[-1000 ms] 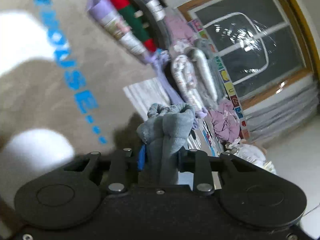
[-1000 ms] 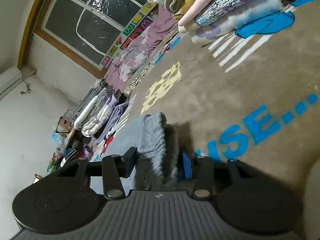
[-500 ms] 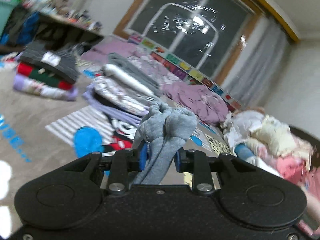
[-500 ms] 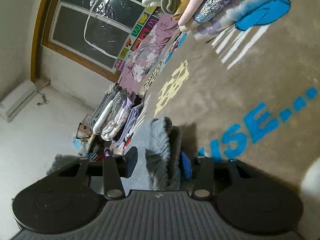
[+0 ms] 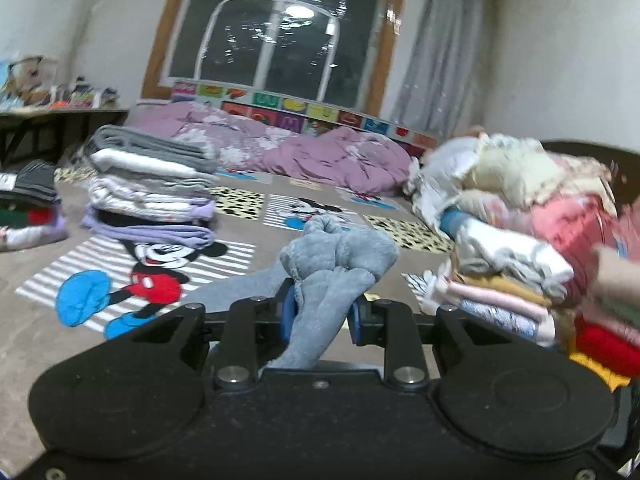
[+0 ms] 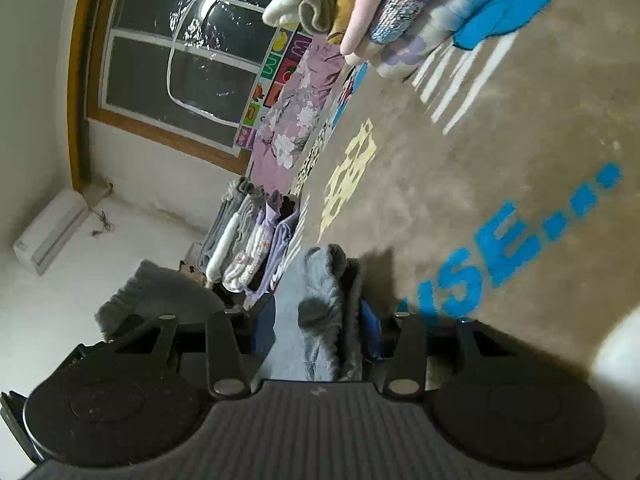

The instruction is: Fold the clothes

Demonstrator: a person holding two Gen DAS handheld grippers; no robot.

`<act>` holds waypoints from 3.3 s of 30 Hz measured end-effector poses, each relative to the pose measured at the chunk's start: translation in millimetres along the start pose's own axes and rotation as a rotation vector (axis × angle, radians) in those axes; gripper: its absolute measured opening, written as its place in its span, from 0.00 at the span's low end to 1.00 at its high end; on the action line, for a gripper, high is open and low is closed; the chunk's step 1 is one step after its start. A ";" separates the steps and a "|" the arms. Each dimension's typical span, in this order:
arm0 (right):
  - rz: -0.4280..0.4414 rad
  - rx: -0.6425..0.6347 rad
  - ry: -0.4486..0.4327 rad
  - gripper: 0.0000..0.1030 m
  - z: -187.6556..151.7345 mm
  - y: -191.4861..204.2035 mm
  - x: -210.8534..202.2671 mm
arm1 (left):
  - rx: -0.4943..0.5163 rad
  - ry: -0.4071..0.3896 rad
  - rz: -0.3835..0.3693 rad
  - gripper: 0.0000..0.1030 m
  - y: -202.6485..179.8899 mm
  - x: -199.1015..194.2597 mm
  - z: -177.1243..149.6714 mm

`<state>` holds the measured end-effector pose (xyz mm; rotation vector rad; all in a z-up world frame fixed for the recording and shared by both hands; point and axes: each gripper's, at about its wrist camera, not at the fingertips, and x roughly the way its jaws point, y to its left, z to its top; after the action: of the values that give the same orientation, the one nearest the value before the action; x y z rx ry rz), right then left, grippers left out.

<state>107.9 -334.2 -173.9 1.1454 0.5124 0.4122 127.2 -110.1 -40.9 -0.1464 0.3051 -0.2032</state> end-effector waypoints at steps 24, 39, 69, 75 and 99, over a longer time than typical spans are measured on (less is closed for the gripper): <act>0.043 0.041 -0.085 0.52 14.7 -11.7 -29.1 | 0.900 -0.061 -0.063 0.64 -102.9 -5.9 -130.2; 0.033 -0.867 -0.234 0.51 -41.5 114.1 -20.2 | 0.245 0.041 0.013 0.37 42.0 -2.3 -34.1; -0.374 -1.181 0.020 0.51 -75.6 103.9 46.7 | 0.255 0.221 -0.048 0.58 45.6 57.9 -78.9; -0.372 -1.166 0.020 0.51 -73.3 106.0 43.5 | 0.202 0.238 -0.071 0.60 54.7 48.0 -71.8; -0.194 -0.312 0.039 0.95 -7.8 50.9 19.6 | -0.554 0.395 -0.241 0.82 156.1 31.1 -74.2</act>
<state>116.9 -299.1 -132.4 0.7814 0.5662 0.3333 160.6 26.0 -146.7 -0.6975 0.7353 -0.3842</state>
